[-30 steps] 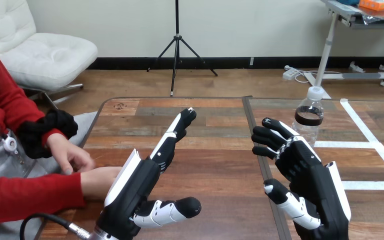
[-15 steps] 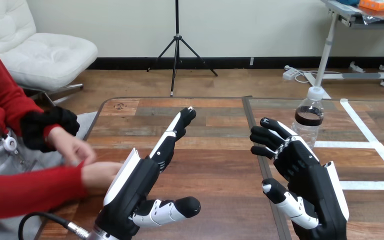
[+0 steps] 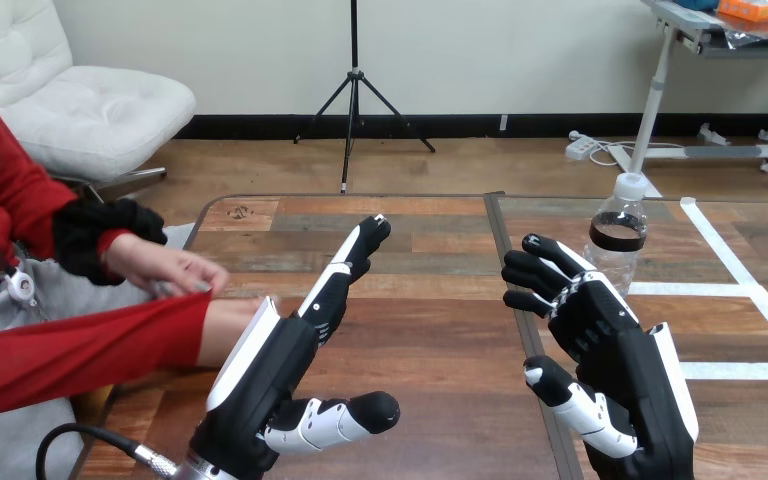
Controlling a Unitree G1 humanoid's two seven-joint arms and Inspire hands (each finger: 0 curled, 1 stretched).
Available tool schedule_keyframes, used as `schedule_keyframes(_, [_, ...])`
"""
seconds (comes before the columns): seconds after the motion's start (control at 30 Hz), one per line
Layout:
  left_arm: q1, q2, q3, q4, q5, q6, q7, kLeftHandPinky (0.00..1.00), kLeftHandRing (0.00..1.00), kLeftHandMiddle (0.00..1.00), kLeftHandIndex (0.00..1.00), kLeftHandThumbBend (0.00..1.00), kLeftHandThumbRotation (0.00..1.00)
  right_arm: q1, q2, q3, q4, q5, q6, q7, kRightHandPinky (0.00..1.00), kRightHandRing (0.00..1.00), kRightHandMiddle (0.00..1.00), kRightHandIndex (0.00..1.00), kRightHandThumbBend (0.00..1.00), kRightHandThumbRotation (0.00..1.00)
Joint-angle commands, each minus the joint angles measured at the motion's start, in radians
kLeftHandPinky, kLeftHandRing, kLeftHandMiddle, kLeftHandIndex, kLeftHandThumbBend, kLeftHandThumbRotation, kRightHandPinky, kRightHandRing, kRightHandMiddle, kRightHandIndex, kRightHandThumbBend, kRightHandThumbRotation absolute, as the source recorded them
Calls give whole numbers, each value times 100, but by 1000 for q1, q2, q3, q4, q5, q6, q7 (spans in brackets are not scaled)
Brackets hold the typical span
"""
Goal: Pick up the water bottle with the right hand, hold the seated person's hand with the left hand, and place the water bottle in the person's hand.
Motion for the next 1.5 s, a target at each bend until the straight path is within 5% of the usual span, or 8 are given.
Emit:
schedule_keyframes(0.0, [-39, 10, 19, -37, -12, 0, 6, 98, 100, 100, 100, 100, 80, -51, 9, 1, -31, 0, -13, -8, 76, 81, 81, 83, 100, 57])
schedule_keyframes(0.67, [-41, 8, 27, -44, 10, 11, 23, 98, 100, 100, 100, 100, 80, -67, 9, -18, -25, 3, -60, -33, 74, 79, 80, 81, 100, 53])
schedule_keyframes(0.97, [-39, 7, 28, -55, 9, 26, 24, 97, 100, 100, 100, 100, 79, -75, 7, -45, -29, -49, -86, -90, 72, 78, 79, 81, 100, 54])
schedule_keyframes(1.47, [-47, 10, 33, -51, -1, 24, 20, 98, 100, 100, 100, 100, 79, -122, -3, -90, -29, -59, -101, -157, 71, 79, 81, 82, 100, 51])
